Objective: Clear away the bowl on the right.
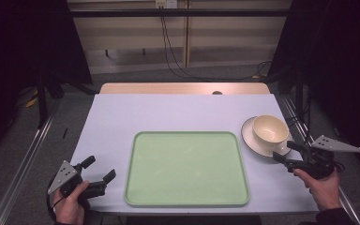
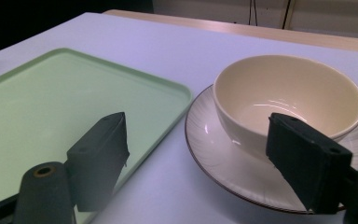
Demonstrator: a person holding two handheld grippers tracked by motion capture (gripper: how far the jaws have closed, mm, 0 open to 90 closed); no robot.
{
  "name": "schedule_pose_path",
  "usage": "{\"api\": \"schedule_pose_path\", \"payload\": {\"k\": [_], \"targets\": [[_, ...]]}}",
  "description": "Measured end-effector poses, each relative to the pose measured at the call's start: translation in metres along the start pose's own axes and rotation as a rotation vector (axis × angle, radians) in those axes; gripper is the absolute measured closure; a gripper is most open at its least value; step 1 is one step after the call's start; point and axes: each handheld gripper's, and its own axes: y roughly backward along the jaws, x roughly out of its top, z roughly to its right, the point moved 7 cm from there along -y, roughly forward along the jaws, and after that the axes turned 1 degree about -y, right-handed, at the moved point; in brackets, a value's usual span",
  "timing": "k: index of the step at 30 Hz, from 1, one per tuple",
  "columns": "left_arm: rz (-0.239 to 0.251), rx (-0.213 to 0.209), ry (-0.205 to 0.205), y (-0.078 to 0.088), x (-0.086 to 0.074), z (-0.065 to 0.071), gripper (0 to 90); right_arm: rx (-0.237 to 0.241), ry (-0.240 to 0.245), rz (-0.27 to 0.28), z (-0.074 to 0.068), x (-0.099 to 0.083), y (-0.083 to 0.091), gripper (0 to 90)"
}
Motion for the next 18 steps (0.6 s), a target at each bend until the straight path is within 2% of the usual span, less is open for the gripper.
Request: {"api": "schedule_pose_path", "payload": {"k": [2, 4, 8, 15, 18], "targets": [[-0.006, -0.006, -0.01, 0.001, 0.0, -0.001, 0.7, -0.037, 0.017, -0.008, 0.009, 0.003, -0.003, 21.3], [0.002, -0.005, 0.001, 0.0, 0.0, 0.0, 0.7, -0.039, 0.004, -0.009, 0.015, 0.005, -0.004, 21.3], [-0.002, -0.004, -0.002, 0.0, 0.0, 0.0, 0.7, -0.053, 0.0, -0.022, 0.023, 0.008, -0.006, 21.5], [-0.003, -0.004, -0.002, 0.0, 0.0, 0.0, 0.7, -0.093, -0.018, -0.051, 0.049, 0.015, -0.009, 20.5], [-0.004, 0.0, -0.003, 0.0, 0.0, 0.0, 0.7, -0.102, -0.021, -0.061, 0.054, 0.016, -0.009, 21.1]]}}
